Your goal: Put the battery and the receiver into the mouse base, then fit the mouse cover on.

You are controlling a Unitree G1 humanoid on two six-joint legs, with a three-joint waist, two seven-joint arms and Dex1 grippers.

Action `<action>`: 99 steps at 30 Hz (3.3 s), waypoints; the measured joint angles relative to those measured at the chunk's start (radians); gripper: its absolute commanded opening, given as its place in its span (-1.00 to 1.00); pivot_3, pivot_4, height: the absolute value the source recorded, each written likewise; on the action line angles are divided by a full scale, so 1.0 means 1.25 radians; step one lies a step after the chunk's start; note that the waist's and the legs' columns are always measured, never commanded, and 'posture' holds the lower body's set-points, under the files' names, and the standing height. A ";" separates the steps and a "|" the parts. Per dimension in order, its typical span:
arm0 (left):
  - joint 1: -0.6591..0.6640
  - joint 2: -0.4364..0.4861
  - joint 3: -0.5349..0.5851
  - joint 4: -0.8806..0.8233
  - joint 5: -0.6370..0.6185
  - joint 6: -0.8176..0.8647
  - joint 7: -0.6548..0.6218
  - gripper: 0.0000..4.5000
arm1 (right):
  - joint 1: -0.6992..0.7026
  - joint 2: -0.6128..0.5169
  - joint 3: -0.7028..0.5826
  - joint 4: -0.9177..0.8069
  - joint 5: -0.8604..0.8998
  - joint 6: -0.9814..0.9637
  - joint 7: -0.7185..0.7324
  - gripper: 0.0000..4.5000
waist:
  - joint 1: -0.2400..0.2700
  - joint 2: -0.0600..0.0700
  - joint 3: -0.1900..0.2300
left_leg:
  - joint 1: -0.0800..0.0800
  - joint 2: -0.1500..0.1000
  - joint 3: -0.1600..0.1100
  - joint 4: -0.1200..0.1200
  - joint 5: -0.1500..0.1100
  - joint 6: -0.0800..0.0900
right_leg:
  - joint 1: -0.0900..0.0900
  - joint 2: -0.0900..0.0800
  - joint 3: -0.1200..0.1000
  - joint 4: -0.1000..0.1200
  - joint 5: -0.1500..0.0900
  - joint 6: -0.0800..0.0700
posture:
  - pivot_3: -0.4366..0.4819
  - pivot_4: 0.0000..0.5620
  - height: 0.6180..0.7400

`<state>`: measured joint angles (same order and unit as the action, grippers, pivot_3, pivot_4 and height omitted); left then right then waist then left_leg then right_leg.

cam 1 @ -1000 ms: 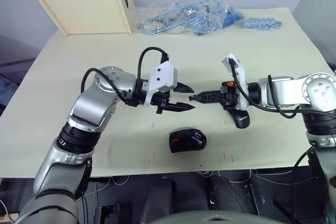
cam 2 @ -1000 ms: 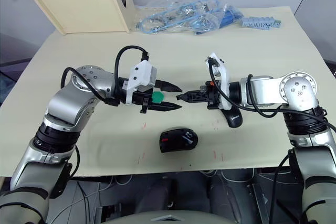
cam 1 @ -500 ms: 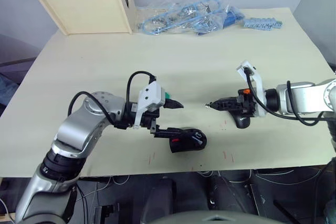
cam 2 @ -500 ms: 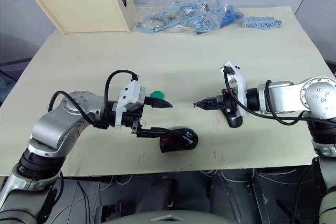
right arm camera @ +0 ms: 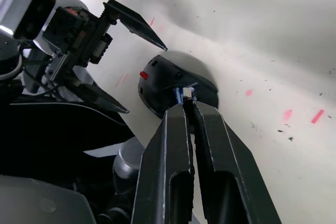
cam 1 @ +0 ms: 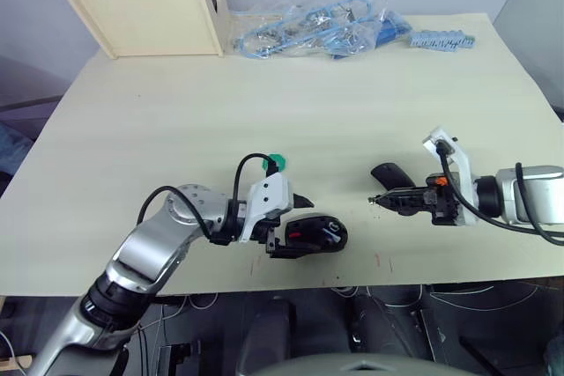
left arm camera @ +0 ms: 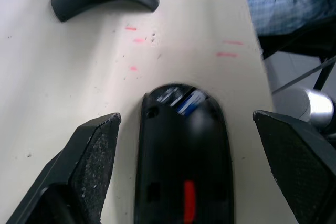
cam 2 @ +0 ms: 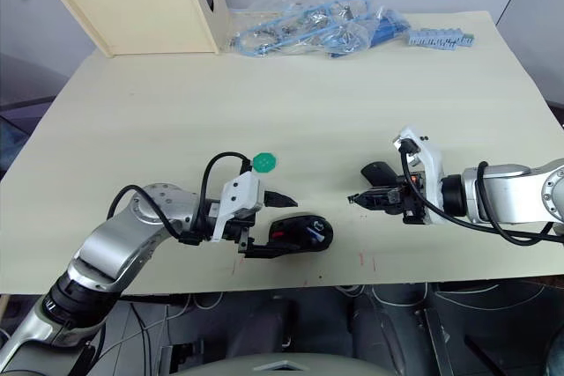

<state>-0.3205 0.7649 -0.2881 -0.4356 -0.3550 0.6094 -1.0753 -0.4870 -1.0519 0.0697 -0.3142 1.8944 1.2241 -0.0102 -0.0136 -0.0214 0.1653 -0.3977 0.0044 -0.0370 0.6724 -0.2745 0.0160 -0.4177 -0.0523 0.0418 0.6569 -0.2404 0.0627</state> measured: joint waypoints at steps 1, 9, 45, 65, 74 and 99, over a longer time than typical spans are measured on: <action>-0.001 -0.002 -0.002 0.005 0.002 -0.003 -0.002 0.92 | 0.001 -0.001 0.000 -0.001 0.000 -0.003 0.000 -1.00 | 0.000 0.000 0.000 | 0.000 0.000 0.000 0.000 0.000 0.000 | 0.000 0.000 0.000 0.000 0.000 0.000 | -0.05 -0.47 1.00; -0.022 -0.009 -0.047 0.051 0.043 -0.041 -0.025 0.92 | 0.010 -0.021 0.000 -0.014 0.019 -0.028 -0.001 -1.00 | 0.000 0.000 0.000 | 0.000 0.000 0.000 0.000 0.000 0.000 | 0.000 0.000 0.000 0.000 0.000 0.000 | -0.05 -0.47 1.00; -0.040 -0.062 -0.118 0.099 0.169 -0.090 -0.024 0.92 | 0.173 -0.082 -0.047 -0.062 0.013 -0.065 0.007 -1.00 | 0.004 0.000 0.000 | 0.000 0.001 -0.001 0.000 0.000 0.000 | 0.000 0.000 0.000 0.000 0.000 0.000 | -0.05 -0.47 1.00; -0.038 -0.070 -0.117 0.106 0.172 -0.099 -0.025 0.31 | 0.456 -0.074 -0.169 -0.138 -0.100 -0.108 0.050 -1.00 | 0.001 0.000 0.000 | 0.001 0.000 0.000 0.000 0.000 0.000 | 0.002 0.000 0.000 0.000 0.000 0.000 | -0.05 -0.47 1.00; -0.096 -0.089 -0.098 0.145 0.170 -0.084 -0.021 0.31 | 0.378 -0.079 -0.166 -0.142 -0.102 -0.111 0.055 -1.00 | 0.001 0.000 0.000 | 0.001 0.000 -0.001 0.001 0.000 0.000 | 0.002 0.000 0.000 0.000 0.000 0.000 | -0.05 -0.47 1.00; -0.155 -0.129 -0.146 0.196 0.235 -0.073 -0.015 0.31 | -0.207 0.109 0.166 -0.076 -0.246 0.072 -0.029 -1.00 | -0.001 0.000 0.001 | 0.001 0.001 -0.002 0.001 0.000 0.000 | 0.002 0.000 -0.001 0.000 0.000 0.000 | -0.05 -0.47 1.00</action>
<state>-0.5141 0.6041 -0.4709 -0.1912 -0.0613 0.5178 -1.0936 -0.7459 -0.9159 0.2777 -0.4092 1.5865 1.3139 -0.0461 -0.0152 -0.0213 0.1660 -0.3967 0.0053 -0.0395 0.6736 -0.2745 0.0160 -0.4157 -0.0524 0.0405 0.6573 -0.2404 0.0626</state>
